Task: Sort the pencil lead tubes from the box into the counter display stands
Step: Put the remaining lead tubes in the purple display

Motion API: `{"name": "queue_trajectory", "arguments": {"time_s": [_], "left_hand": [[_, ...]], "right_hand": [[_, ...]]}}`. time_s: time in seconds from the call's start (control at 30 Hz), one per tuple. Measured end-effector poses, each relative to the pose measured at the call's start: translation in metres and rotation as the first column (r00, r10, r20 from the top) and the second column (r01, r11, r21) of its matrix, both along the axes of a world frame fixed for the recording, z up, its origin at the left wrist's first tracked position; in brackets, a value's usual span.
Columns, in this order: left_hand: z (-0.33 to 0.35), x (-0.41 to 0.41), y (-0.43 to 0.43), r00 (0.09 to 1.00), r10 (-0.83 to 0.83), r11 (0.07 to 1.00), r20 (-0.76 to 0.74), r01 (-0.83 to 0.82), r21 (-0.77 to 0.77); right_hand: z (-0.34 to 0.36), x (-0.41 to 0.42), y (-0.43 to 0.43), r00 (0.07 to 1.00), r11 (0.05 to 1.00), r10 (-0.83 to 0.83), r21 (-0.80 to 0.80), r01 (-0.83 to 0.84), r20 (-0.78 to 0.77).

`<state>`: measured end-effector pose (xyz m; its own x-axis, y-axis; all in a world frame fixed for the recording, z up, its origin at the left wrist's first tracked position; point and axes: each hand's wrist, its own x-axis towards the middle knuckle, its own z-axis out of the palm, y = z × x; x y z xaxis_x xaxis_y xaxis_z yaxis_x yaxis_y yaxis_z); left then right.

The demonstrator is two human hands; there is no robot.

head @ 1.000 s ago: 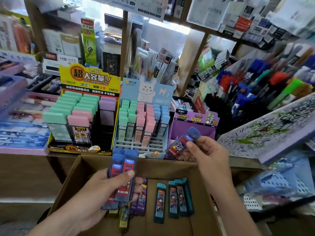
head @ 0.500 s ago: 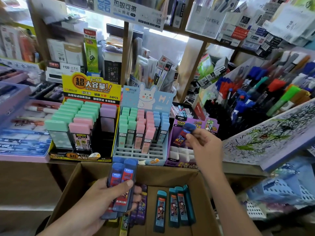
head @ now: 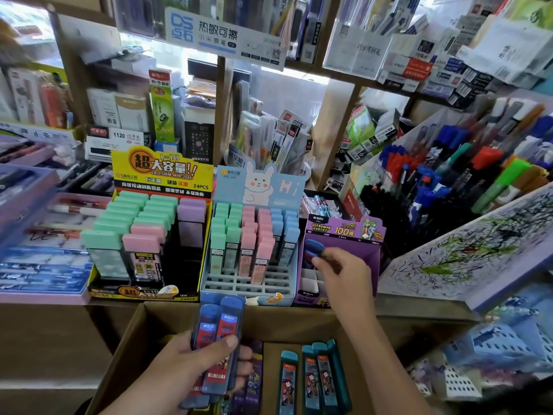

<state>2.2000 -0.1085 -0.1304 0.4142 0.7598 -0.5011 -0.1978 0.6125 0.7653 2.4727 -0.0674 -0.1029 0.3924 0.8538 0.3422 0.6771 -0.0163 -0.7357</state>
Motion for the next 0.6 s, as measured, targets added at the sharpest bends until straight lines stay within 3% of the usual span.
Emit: {"name": "queue_trajectory", "arguments": {"time_s": [0.23,0.6], "left_hand": [[0.0003,-0.0005,-0.0002,1.0,-0.012,1.0,-0.026,0.012,0.016],[-0.0001,0.0026,0.0,0.999,0.019,1.0,-0.051,-0.018,0.014]], "right_hand": [[-0.0057,-0.0012,0.0037,0.957,0.99,-0.045,-0.116,0.081,0.286],[-0.0037,-0.0037,-0.0005,0.967,0.994,-0.058,-0.078,0.079,0.249]]}}
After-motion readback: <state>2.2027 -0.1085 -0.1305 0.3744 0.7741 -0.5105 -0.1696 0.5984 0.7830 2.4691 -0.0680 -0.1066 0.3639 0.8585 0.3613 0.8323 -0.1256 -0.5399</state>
